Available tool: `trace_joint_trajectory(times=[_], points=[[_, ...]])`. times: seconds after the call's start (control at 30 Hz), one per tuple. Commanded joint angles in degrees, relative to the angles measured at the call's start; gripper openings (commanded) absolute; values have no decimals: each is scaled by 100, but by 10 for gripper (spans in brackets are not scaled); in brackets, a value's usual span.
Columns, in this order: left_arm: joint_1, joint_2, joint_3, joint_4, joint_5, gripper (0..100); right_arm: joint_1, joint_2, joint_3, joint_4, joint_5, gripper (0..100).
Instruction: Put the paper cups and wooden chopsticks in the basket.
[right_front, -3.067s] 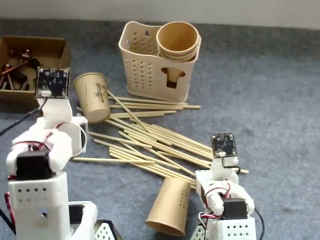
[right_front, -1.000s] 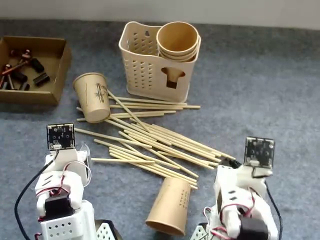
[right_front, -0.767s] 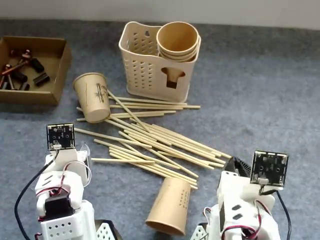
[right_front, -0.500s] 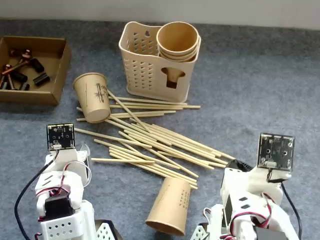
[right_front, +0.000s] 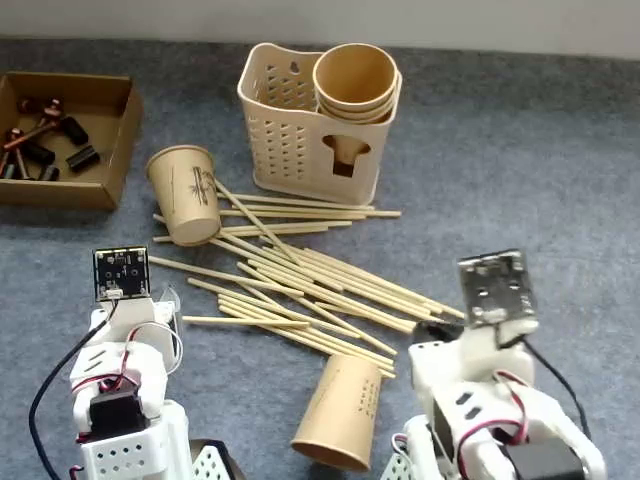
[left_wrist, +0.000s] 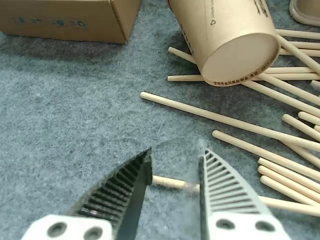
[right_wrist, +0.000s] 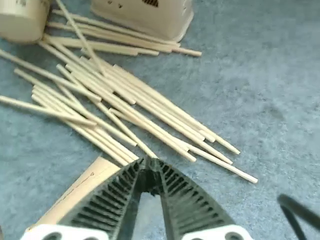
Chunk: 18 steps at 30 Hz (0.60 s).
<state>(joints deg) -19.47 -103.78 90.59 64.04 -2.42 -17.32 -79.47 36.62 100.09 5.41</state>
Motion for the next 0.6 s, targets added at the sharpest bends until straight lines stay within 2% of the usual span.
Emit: trace_joint_trajectory(times=[0.0, 0.13, 0.2, 0.37, 0.47, 0.57], points=[[-66, -48, -57, -114, -53, 158, -927, 110, 259, 66, 70, 5], [-84, -48, -57, -114, -53, 158, -1956, 514, 356, 48, 141, 5], [-251, -48, -75, -149, -53, 158, -2360, 910, 356, 48, 510, 5], [-752, -48, -13, -466, -53, 158, -2765, 1938, 338, 48, 712, 5], [-787, -48, -13, -475, -53, 158, -3108, 2105, 303, 31, 782, 5], [-787, -48, -13, -475, -53, 158, -3644, 2105, 92, 66, 1327, 7]])
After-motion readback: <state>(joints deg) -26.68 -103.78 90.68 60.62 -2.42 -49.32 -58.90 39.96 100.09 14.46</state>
